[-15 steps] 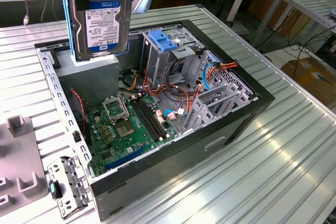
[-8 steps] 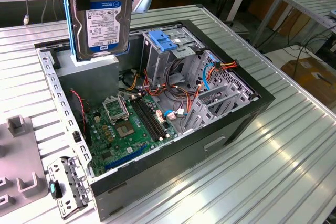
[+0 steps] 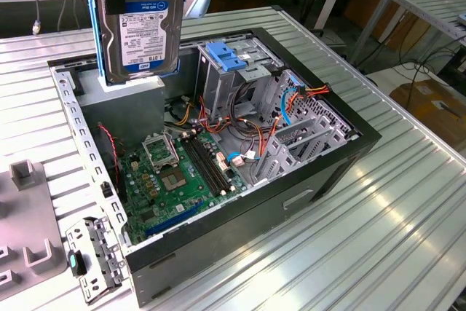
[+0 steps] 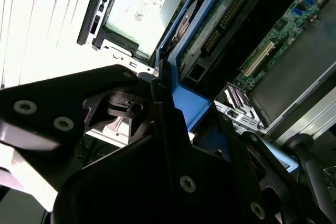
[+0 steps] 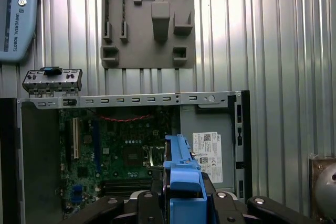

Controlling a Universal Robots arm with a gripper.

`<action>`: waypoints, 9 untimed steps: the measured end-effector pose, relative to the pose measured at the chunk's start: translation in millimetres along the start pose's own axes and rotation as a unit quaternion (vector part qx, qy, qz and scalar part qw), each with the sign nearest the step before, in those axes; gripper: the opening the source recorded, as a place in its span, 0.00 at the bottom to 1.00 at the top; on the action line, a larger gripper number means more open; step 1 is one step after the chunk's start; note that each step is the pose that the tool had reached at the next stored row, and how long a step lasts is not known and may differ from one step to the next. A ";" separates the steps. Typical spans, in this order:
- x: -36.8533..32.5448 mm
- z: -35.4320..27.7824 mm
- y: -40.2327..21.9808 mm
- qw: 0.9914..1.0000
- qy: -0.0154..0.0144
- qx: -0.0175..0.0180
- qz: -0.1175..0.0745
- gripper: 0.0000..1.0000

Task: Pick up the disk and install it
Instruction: 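Pick up the disk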

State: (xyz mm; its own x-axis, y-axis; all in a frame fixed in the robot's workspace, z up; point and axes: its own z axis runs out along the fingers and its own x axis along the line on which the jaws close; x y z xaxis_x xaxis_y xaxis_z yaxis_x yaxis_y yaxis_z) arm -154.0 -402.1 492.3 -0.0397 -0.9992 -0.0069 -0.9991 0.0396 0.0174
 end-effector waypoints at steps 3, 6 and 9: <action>-0.2 -0.1 -6.2 1.000 0.000 0.000 0.000 0.37; -0.6 -0.3 -17.7 1.000 0.000 0.000 0.001 0.37; -0.7 -0.4 -21.0 1.000 0.000 0.000 0.001 0.37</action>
State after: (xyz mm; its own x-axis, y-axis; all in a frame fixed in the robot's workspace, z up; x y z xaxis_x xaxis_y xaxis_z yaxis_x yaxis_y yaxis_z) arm -133.0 -402.2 492.3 -0.0413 -0.9991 -0.0066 -0.9990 0.0411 0.0175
